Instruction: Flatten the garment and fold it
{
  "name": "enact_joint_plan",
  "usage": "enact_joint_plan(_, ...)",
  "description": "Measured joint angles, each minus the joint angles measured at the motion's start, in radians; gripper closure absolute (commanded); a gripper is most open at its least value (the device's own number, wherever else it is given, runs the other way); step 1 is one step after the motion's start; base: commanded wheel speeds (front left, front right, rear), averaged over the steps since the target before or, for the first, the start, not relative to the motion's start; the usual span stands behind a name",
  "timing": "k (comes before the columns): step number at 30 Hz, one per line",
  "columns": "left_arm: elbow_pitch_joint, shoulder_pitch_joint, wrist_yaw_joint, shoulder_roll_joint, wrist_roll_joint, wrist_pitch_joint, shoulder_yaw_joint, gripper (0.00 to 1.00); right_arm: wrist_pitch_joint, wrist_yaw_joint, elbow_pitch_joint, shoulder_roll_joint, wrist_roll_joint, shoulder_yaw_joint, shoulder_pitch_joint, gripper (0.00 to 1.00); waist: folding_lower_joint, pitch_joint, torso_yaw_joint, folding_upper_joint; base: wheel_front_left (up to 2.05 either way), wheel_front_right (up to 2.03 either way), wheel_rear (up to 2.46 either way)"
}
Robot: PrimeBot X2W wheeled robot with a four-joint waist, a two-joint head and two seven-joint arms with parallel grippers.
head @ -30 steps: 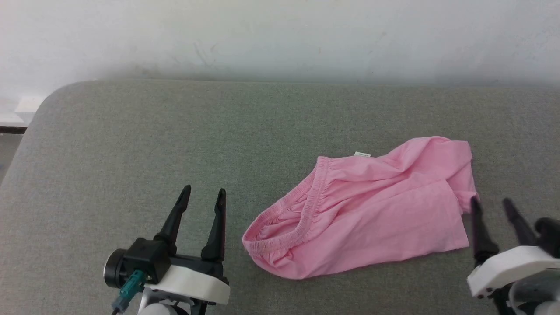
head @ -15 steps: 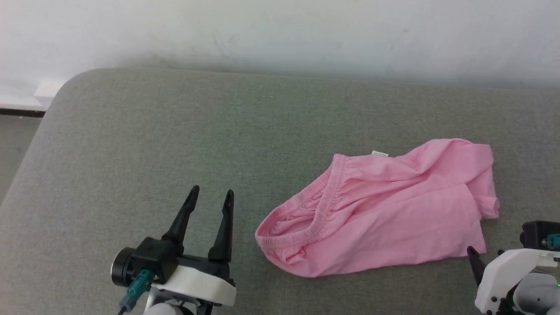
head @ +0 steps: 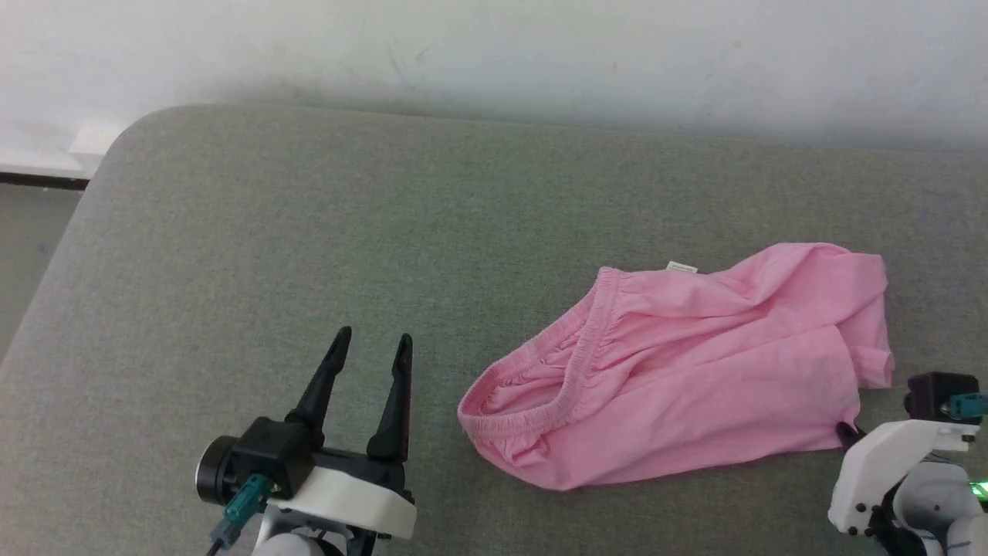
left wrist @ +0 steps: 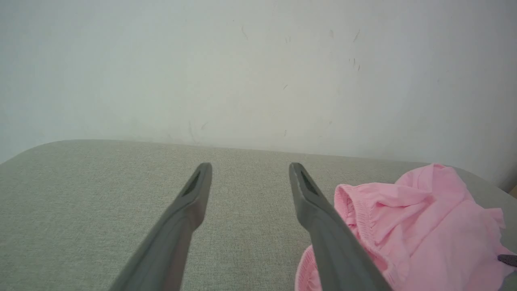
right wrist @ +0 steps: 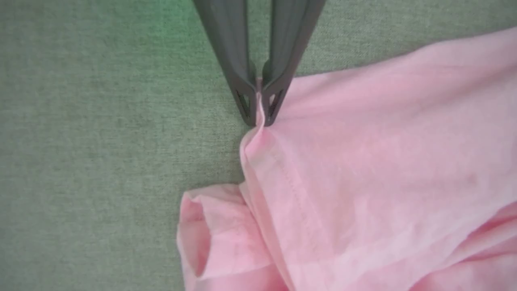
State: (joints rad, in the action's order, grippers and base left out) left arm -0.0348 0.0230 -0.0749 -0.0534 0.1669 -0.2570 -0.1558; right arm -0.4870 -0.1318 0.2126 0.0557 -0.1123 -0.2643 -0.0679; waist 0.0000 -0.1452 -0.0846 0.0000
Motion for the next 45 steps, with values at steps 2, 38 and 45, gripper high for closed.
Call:
enact_joint_plan(2, -0.002, 0.000, 0.000, 0.000, 0.000, 0.000, 0.001, 0.00, 0.003, -0.001, -0.002, -0.002, -0.002, -0.012, 0.002, 1.00, 0.0000, 0.003, 0.010, 0.0000, 0.00, 0.00, 0.00)
enact_joint_plan(38, -0.053, 0.117, -0.049, -0.206, 0.351, 0.412, -0.593, 0.00, 0.217, 0.000, -0.235, -0.001, -0.055, -0.087, 0.128, 0.00, 0.0000, 0.025, 0.160, 0.0000, 0.00, 0.00, 0.00)
enact_joint_plan(45, -0.144, 0.173, -0.049, -0.178, 0.363, 0.402, -0.604, 0.70, 0.227, 0.000, -0.221, -0.002, -0.055, -0.079, 0.108, 0.00, 0.0001, -0.005, 0.177, 0.0000, 0.00, 0.00, 0.00)
